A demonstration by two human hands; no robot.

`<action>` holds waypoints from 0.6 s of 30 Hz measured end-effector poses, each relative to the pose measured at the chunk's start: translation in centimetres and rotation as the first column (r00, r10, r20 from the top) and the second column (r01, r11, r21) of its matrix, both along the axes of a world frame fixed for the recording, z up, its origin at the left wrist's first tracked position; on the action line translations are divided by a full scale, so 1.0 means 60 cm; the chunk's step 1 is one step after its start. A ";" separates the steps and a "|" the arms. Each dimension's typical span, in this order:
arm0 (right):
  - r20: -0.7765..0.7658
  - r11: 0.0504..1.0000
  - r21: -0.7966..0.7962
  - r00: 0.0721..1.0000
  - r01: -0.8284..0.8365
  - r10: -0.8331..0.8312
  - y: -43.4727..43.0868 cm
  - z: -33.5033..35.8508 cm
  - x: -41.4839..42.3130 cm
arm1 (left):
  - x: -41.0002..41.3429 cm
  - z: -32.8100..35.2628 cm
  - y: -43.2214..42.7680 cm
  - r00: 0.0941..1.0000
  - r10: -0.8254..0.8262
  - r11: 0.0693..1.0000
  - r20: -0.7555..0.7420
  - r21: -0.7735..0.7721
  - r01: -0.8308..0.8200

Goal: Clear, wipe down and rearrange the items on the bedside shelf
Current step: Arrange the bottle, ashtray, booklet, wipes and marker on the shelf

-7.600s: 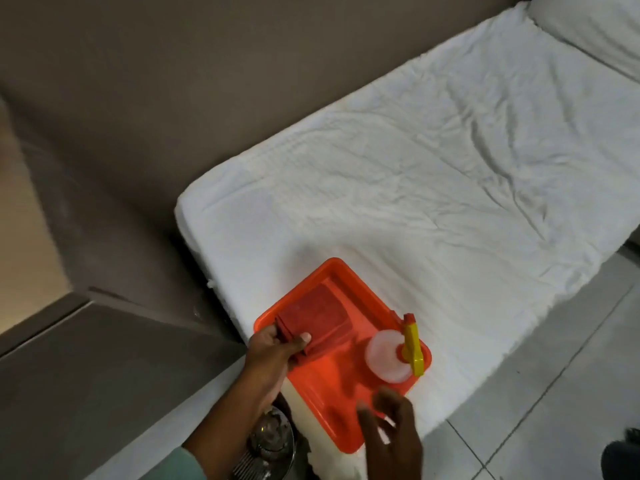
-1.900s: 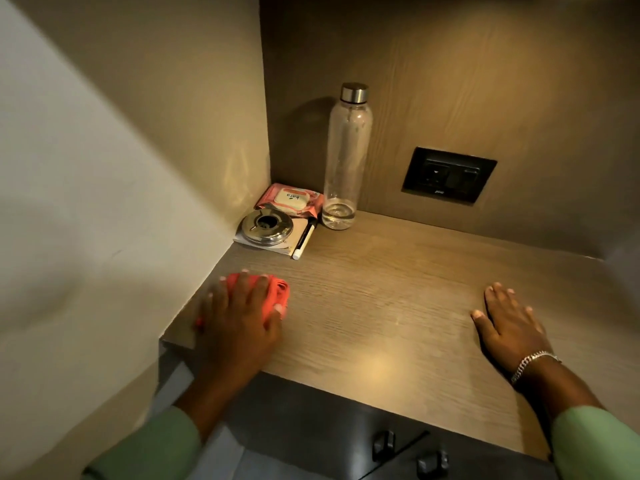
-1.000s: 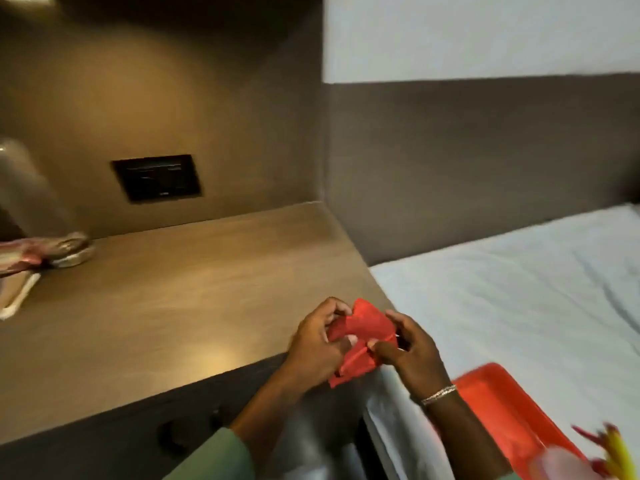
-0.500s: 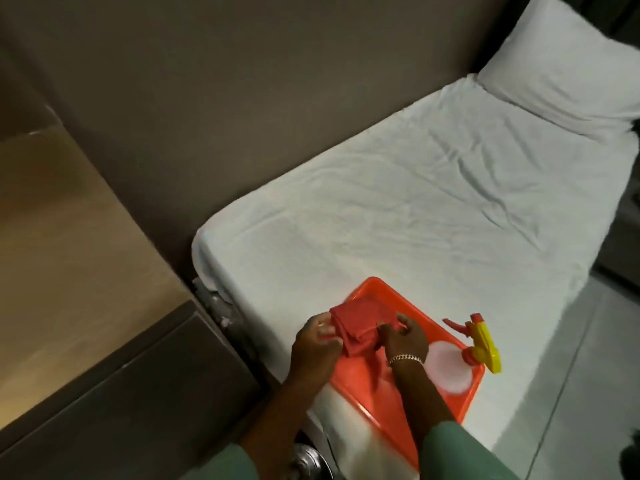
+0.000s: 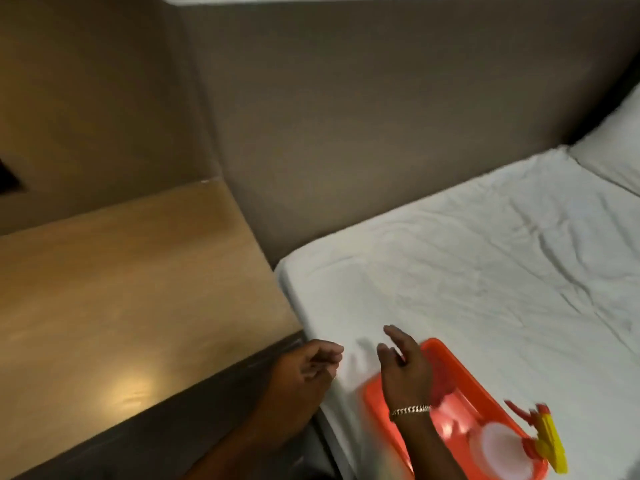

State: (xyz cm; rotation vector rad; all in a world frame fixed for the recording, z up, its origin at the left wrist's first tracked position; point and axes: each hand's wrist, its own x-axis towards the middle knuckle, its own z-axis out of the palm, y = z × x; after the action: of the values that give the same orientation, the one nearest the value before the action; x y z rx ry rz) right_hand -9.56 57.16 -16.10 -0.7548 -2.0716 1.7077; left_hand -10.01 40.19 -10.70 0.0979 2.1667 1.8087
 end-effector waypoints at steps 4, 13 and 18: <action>-0.210 0.948 0.044 0.924 -0.316 0.318 -0.140 0.127 -0.049 | 0.008 0.085 -0.135 0.976 0.198 0.976 -0.091 0.114 -0.187; -0.285 0.606 0.023 0.575 -0.795 0.767 -0.526 0.291 -0.129 | 0.025 0.191 -0.525 0.656 0.700 0.714 -0.282 0.262 -0.650; -0.249 0.421 0.031 0.401 -0.906 0.882 -0.727 0.306 -0.153 | 0.019 0.220 -0.765 0.437 0.833 0.532 -0.339 0.275 -0.801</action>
State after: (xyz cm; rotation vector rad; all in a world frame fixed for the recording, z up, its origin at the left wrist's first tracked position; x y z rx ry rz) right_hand -18.72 13.57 2.27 0.7697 -2.3652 2.2534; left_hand -8.89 -5.70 2.50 -0.7793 2.7320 2.5765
